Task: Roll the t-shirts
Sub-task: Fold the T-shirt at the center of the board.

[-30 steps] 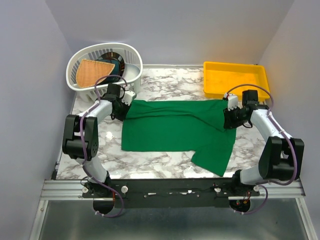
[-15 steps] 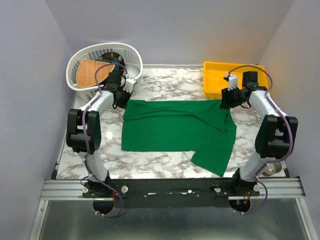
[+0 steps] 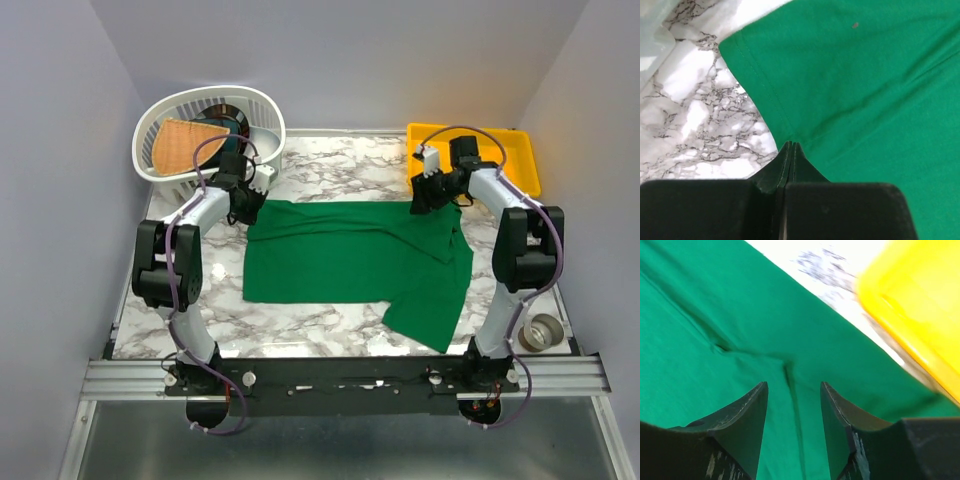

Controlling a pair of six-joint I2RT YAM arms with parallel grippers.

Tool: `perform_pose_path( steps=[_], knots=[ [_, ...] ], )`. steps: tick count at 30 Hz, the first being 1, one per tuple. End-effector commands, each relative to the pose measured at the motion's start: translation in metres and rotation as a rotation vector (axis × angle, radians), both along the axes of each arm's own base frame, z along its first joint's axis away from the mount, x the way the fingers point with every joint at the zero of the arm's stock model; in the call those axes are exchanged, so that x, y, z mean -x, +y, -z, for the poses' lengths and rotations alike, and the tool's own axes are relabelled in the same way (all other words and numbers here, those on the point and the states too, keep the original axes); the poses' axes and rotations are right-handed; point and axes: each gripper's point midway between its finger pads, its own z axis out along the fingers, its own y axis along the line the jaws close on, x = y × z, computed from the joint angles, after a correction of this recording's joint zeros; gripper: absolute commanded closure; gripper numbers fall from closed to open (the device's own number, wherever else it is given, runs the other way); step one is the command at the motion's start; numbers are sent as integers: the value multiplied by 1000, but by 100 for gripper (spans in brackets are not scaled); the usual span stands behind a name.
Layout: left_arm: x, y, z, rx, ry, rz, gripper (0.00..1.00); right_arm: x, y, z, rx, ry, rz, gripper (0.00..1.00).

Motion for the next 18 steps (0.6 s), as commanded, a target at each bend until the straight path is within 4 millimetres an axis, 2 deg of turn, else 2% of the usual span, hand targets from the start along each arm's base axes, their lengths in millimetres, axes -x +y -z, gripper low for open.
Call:
perform_pose_path(
  steps=[1, 6, 11, 18],
  knots=[
    [11, -5, -20, 30, -25, 6, 100, 1, 30, 14, -26, 42, -80, 45],
    [17, -2, -24, 19, -30, 1, 100, -2, 32, 31, 9, 81, -93, 46],
    [20, 0, -26, 8, -35, 2, 100, -6, 33, 32, 11, 110, -110, 49],
    [20, 4, -25, -12, -43, 0, 100, 10, 37, 34, 0, 172, -165, 52]
  ],
)
